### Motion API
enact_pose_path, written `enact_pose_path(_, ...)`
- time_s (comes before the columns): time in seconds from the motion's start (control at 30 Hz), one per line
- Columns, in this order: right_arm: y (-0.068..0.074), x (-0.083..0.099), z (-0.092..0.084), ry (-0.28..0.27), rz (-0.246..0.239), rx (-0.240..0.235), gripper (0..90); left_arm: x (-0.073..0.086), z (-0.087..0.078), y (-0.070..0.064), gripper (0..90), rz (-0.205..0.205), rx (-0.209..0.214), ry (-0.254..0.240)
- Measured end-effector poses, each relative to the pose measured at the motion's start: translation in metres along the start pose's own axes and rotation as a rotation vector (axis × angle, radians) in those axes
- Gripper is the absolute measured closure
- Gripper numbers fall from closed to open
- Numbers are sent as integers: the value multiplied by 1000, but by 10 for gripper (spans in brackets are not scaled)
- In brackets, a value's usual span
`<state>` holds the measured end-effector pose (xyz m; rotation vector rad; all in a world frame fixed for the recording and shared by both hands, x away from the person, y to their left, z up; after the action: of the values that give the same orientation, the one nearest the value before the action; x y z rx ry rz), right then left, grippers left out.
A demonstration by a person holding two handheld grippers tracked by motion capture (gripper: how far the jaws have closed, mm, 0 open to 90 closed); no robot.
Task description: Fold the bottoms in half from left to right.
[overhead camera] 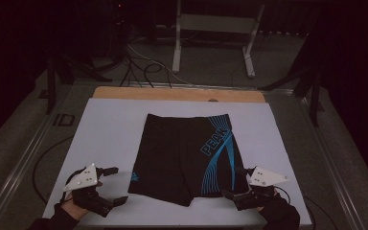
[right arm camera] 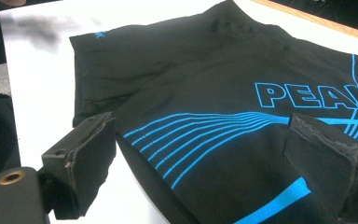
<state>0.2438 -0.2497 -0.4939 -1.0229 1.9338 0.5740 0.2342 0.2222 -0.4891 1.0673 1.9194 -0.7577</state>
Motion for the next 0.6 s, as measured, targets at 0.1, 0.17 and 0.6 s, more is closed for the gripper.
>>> enact_pose_path(0.1, 0, 0, 0, 6, 5, 5, 96, 0, 0, 1, 0, 2, -2, 1)
enact_pose_path(0.17, -1, 1, -1, 12, -4, 5, 97, 2, 1, 1, 0, 7, 4, 18)
enact_pose_path(0.6, 3, 3, 6, 78, -18, -27, 97, 7, 6, -4, 0, 54, 17, 82)
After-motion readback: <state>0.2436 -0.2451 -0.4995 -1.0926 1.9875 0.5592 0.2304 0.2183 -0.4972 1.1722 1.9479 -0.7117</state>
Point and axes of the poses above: each handheld gripper's, and its own axes: z roughly forward along the jaws, x roughly out of its underside, y roughly to its left, the point moved 2 cm from there along z, roughly forward along the jaws, and after that the axes turned 5 degrees about y, right-handed, at the moved point
